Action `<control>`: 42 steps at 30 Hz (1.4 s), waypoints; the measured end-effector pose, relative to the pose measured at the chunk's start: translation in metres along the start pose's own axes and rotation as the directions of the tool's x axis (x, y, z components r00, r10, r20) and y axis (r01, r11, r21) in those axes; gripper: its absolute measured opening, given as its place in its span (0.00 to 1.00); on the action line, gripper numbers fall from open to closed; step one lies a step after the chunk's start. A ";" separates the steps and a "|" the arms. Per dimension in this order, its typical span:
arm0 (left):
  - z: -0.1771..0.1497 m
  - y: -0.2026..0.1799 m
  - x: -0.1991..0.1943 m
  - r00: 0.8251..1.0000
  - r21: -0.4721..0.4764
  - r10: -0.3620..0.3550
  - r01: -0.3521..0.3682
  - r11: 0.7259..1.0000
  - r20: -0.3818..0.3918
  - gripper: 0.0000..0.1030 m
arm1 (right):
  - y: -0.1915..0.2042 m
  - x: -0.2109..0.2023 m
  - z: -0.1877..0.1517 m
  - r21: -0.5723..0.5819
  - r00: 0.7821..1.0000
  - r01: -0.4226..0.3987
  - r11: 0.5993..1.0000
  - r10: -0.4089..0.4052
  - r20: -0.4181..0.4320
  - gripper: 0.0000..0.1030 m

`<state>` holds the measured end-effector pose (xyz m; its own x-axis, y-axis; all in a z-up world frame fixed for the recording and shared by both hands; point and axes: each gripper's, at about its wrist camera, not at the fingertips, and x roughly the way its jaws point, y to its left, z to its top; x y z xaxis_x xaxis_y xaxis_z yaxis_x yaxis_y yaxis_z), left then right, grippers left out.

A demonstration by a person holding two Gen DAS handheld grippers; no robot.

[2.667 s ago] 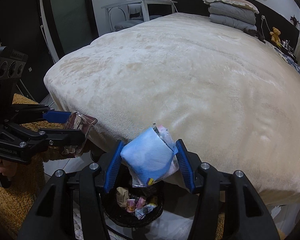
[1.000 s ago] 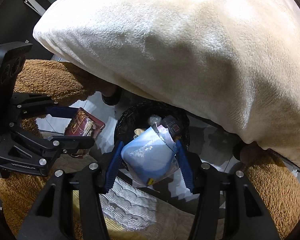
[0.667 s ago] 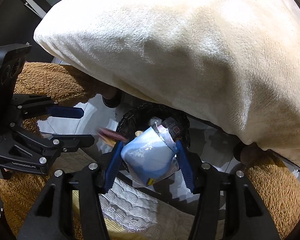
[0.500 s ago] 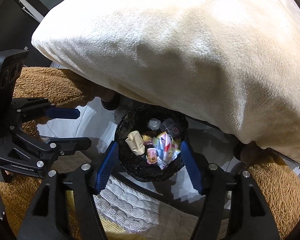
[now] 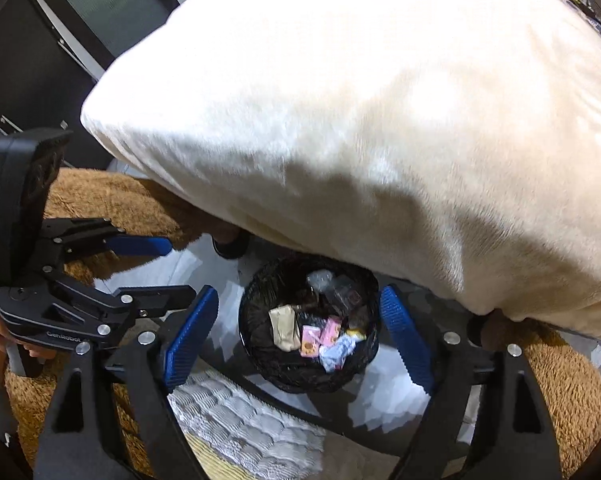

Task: Collect trash

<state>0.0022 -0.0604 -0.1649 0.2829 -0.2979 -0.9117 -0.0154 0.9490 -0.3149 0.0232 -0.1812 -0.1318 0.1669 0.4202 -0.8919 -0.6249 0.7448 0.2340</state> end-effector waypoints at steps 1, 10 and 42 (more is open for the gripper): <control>0.001 0.000 -0.005 1.000 0.005 -0.002 0.002 1.000 0.022 0.63 | 0.003 -0.006 0.001 -0.024 0.999 0.024 0.999 -0.023 0.033 0.88; 0.019 0.001 -0.054 0.972 0.027 0.027 -0.034 0.999 0.233 0.77 | 0.008 -0.060 0.015 -0.055 0.950 0.065 0.996 -0.045 0.311 0.95; 0.132 0.002 -0.166 0.723 0.094 0.074 -0.189 0.977 0.687 0.93 | -0.054 -0.119 0.134 0.029 0.803 0.229 0.973 -0.206 0.560 0.95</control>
<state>0.0816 0.0042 0.0210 0.8624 -0.0747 -0.5008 0.0218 0.9936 -0.1108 0.1393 -0.2022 0.0133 0.6895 0.4742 -0.5475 -0.5476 0.8360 0.0345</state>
